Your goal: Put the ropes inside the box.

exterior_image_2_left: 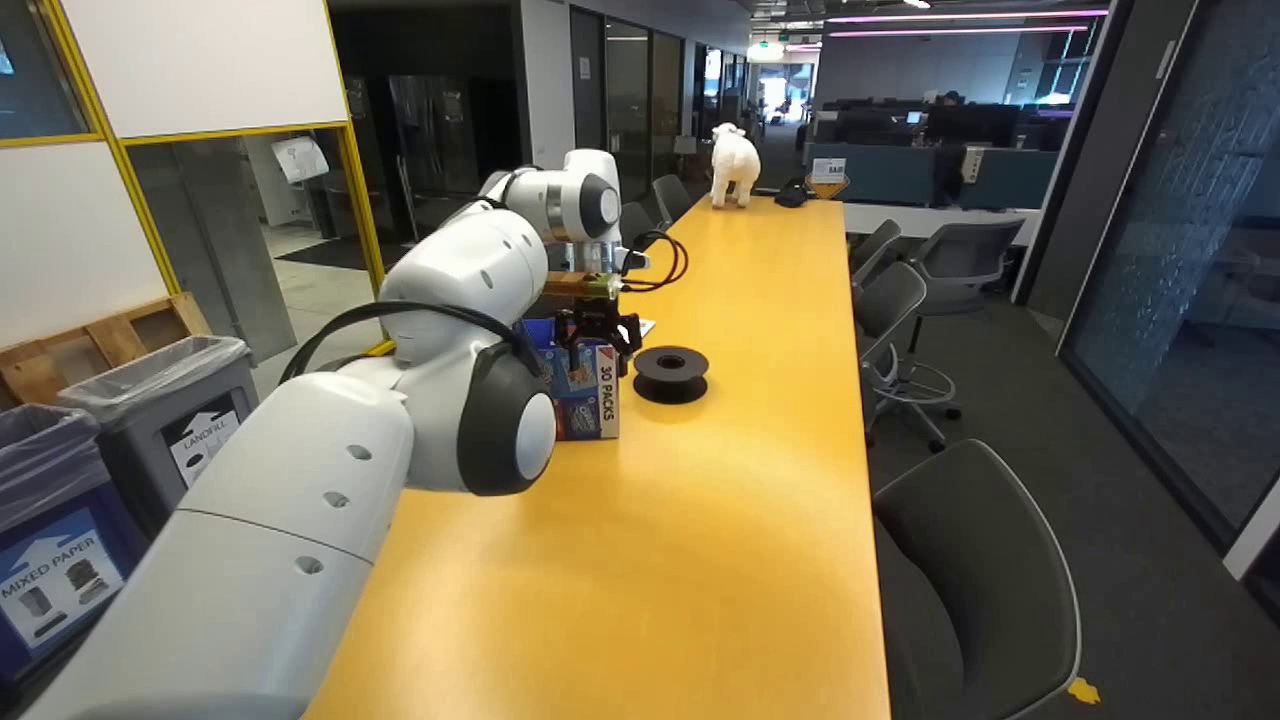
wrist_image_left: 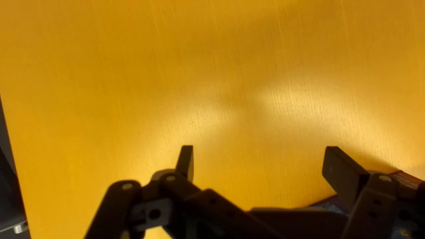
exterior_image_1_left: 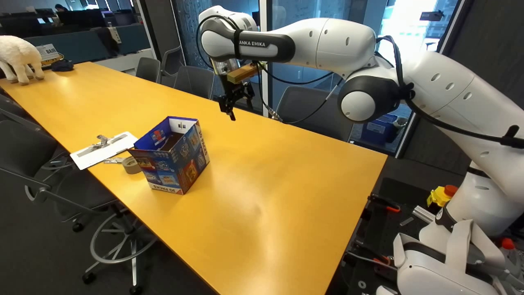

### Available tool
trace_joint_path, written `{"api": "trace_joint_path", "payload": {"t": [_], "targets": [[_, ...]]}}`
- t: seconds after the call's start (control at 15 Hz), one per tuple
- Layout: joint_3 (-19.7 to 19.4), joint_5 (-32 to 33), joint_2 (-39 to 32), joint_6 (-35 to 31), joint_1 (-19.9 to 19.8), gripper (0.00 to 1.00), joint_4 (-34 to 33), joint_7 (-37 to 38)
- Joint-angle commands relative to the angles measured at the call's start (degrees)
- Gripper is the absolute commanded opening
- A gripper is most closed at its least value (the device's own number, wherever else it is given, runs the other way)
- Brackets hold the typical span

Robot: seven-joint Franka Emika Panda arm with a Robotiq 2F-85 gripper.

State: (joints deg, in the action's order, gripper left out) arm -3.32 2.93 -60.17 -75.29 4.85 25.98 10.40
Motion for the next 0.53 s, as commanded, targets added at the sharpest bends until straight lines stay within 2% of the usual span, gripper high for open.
{"api": "trace_joint_path", "payload": {"t": [0.0, 0.2, 0.27, 0.47], "targets": [[-0.42, 1.36, 1.16, 1.15, 0.21, 1.0, -0.13, -1.05], [-0.6, 1.88, 1.38, 0.78, 0.4, 1.0, -0.04, -0.81], [-0.68, 1.47, 1.39, 0.01, 0.23, 1.0, -0.16, 2.06], [-0.22, 1.06, 0.76, -0.31, -0.03, 1.0, 0.51, 1.08]]}}
